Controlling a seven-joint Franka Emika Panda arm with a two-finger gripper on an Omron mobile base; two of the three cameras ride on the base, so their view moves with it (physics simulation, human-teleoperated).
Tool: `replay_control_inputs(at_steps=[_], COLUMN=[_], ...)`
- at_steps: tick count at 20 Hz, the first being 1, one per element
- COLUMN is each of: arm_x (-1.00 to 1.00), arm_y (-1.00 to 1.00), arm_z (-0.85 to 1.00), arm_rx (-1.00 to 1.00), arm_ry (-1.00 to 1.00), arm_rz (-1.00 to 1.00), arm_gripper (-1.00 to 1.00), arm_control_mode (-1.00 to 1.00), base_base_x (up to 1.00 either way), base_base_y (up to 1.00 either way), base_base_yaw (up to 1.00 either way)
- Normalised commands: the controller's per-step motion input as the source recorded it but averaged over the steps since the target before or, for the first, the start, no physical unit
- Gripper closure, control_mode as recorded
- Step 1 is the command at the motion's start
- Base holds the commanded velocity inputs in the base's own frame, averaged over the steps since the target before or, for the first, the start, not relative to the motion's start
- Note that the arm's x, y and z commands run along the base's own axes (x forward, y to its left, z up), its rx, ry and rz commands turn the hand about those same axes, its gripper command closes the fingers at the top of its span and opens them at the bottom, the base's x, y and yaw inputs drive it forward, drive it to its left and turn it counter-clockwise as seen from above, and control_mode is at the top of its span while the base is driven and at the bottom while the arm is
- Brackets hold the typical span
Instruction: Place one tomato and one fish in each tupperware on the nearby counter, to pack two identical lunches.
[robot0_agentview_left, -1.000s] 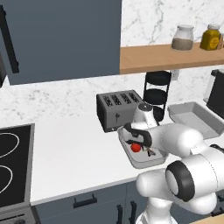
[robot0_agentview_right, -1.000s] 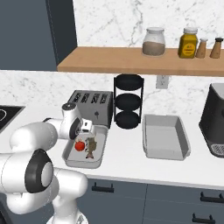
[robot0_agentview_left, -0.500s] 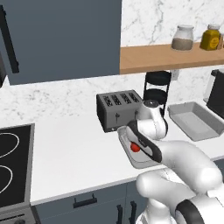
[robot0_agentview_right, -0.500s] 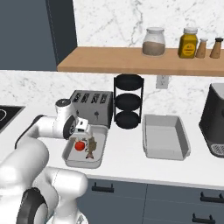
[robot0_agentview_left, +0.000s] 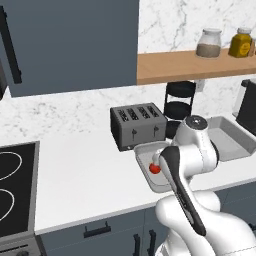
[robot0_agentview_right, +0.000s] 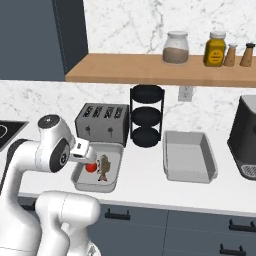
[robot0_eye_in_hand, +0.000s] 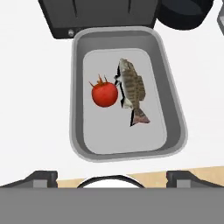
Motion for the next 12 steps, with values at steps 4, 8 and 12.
replay_control_inputs(at_steps=[4,8,12], arm_x=[-0.83,-0.54,-0.22], arm_y=[0.0,0.0,0.0], arm_z=[0.44,0.05,-0.04], arm_rx=[0.0,0.0,0.0], arm_ry=[-0.19,-0.08,0.0], arm_rz=[-0.02,0.0,0.0], arm_gripper=[-1.0,-1.0,-1.0], arm_control_mode=[-1.0,-1.0,-1.0], base_base_x=[0.0,0.0,0.0], base_base_y=[0.0,0.0,0.0], base_base_yaw=[0.0,0.0,0.0])
